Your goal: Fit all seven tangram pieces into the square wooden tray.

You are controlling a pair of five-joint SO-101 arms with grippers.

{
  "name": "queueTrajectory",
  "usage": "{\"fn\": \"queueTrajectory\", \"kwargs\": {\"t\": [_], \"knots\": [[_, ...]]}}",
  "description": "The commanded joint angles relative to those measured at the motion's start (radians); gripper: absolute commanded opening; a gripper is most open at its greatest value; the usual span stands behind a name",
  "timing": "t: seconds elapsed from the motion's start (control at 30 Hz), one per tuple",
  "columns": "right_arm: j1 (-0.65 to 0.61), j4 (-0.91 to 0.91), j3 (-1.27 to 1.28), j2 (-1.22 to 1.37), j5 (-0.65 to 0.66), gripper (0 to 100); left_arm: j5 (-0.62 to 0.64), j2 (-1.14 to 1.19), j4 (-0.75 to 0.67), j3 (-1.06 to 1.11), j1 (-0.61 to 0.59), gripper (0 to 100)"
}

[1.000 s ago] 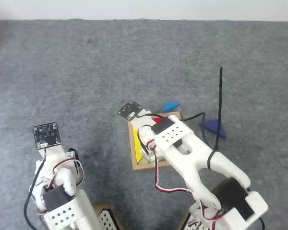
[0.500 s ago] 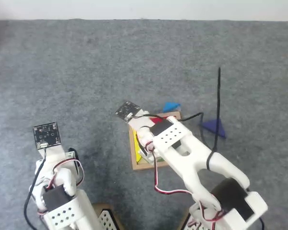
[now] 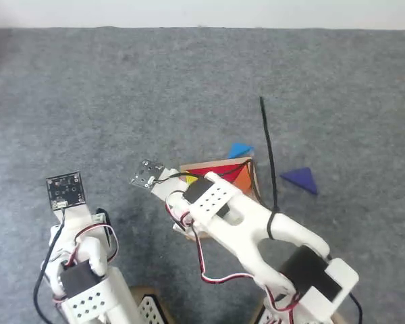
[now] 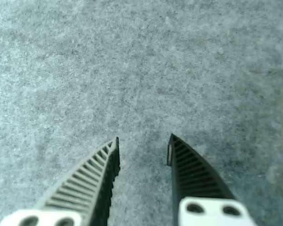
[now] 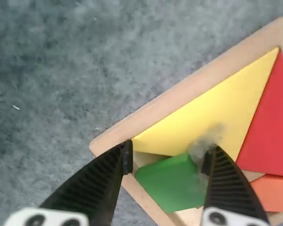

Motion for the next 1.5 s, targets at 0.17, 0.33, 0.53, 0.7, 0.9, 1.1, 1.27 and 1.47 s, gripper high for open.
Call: {"fn": "queueTrajectory", "kwargs": {"t": [0.17,0.33,0.53,0.7,0.9,1.1,1.27,1.47], "knots": [[0.145,0.035,0.051,-0.272,-0.152,24.5,0.008,-0.018,0.005,-0.004,-0.006,17],[0.243,-0.056,0.204,-0.503,-0.239,24.5,0.008,-0.018,0.005,-0.004,-0.006,17],[0.325,-0.087,0.331,-0.55,-0.23,24.5,0.008,-0.018,0.005,-0.004,-0.006,17],[0.348,-0.087,0.318,-0.444,-0.206,24.5,0.008,-0.018,0.005,-0.004,-0.006,17],[0.328,-0.108,0.249,-0.271,-0.206,24.5,0.008,-0.018,0.005,-0.004,-0.006,17],[0.288,-0.107,0.181,-0.176,-0.206,24.5,0.008,-0.018,0.005,-0.004,-0.006,17],[0.269,-0.099,0.126,-0.183,-0.206,24.5,0.008,-0.018,0.005,-0.004,-0.006,17],[0.249,-0.104,0.098,-0.185,-0.184,24.5,0.008,-0.018,0.005,-0.004,-0.006,17]]}}
